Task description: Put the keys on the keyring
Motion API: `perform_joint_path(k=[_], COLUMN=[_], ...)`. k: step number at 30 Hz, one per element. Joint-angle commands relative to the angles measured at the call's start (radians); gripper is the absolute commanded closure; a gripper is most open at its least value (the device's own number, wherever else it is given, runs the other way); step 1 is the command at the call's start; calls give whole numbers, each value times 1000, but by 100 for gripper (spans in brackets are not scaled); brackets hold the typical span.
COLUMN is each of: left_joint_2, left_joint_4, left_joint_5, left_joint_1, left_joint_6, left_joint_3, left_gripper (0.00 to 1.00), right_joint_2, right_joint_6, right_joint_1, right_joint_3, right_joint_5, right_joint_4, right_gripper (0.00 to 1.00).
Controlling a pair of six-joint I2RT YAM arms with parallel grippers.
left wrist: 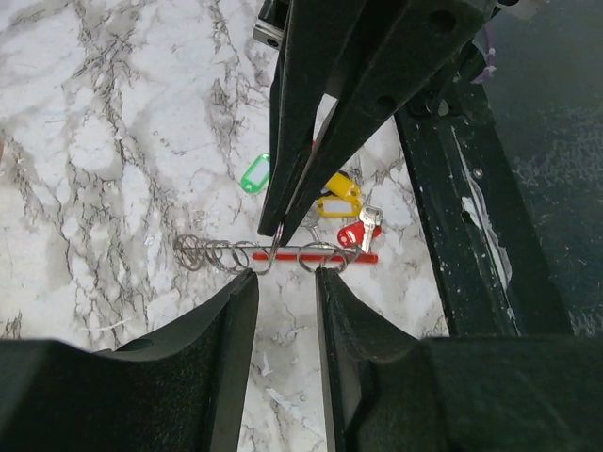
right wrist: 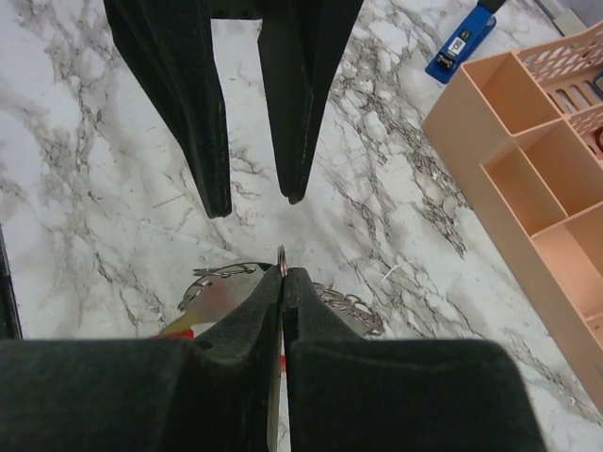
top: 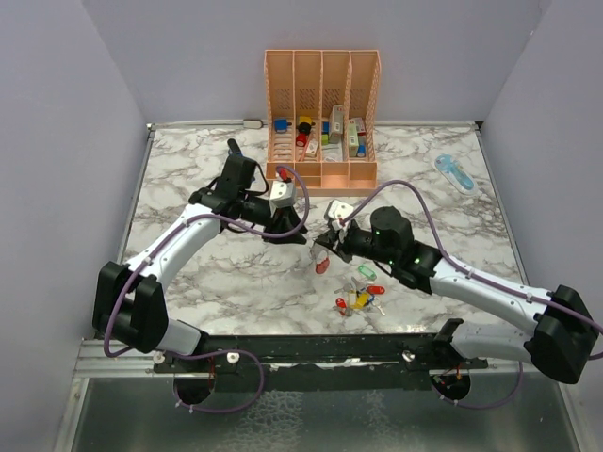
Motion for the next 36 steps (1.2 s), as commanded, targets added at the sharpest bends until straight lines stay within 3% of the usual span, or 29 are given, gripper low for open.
perform_joint_path(k=[1, 7, 20, 26, 29, 36], left_joint_2=[10, 17, 57, 63, 66, 76], left_joint_4=[-28, -47, -43, -79, -79, -108], left_joint_5=[29, 3, -45, -38, -36, -28], left_joint_1=[-13, -35, -105, -119, -124, -149], left_joint_6=[36, 29, 29, 68, 72, 101], left_joint_3=[41, 63, 92, 92, 88, 107], left_gripper=[65, 66, 67, 84, 85, 100], right_joint_2=[-48, -112, -85, -91, -93, -88], right_joint_6=[30, 9, -2, 0, 1, 6], right_joint_1=[8, 12, 26, 27, 28, 28], right_joint_3=[-23, -60, -26, -27, -28, -24], right_joint_5=[-55, -77, -89, -84, -84, -78], right_joint_4=[104, 126, 92, 88, 86, 79], right_gripper=[99, 99, 99, 99, 99, 99])
